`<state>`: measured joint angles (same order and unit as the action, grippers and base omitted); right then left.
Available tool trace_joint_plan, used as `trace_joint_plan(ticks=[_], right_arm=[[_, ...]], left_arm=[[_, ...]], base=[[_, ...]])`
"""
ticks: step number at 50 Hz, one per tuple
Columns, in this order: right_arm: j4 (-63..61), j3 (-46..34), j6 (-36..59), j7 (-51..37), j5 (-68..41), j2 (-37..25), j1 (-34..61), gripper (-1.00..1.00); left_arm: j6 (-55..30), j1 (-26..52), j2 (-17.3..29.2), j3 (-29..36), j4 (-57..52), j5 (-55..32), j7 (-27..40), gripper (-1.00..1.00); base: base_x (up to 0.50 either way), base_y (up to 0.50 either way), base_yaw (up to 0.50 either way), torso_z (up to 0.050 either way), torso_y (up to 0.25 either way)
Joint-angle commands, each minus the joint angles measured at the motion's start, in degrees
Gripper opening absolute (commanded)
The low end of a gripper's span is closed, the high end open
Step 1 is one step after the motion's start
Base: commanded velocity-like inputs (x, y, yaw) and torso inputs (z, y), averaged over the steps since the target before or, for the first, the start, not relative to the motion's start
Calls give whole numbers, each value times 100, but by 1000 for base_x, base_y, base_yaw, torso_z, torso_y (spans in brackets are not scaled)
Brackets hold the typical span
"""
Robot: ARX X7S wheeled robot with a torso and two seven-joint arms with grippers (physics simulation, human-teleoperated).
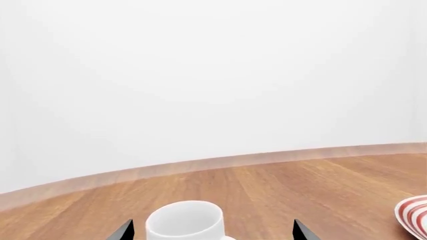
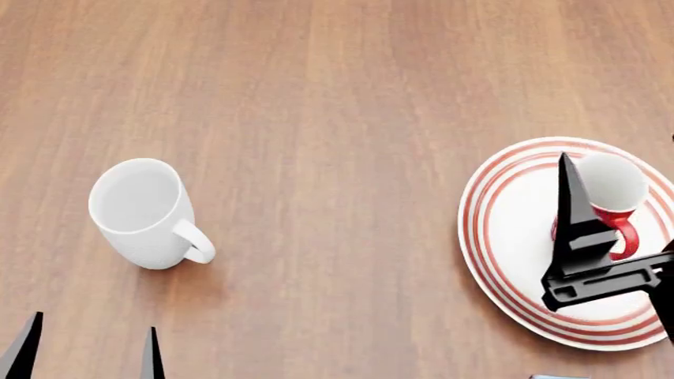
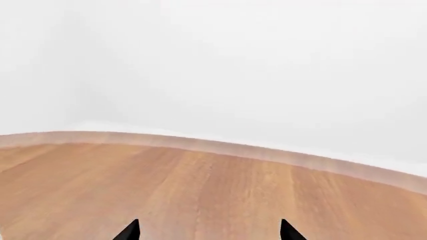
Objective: Pick up the red mug and put it on the plate
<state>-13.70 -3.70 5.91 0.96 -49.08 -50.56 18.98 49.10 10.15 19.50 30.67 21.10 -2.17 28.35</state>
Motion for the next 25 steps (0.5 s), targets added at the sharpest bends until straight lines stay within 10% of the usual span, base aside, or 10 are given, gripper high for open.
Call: trace_joint_plan(ticks=[1, 25], right_arm=[[-1031, 263, 15, -250, -224, -307, -335, 100], [-2237, 604, 8, -540, -358, -678, -755, 100]], left_arm=[[13, 3, 1, 2, 6, 10, 15, 100], [-6, 5, 10, 15, -3, 7, 32, 100]], base=[[0, 0, 0, 0, 0], [0, 0, 0, 0, 0]])
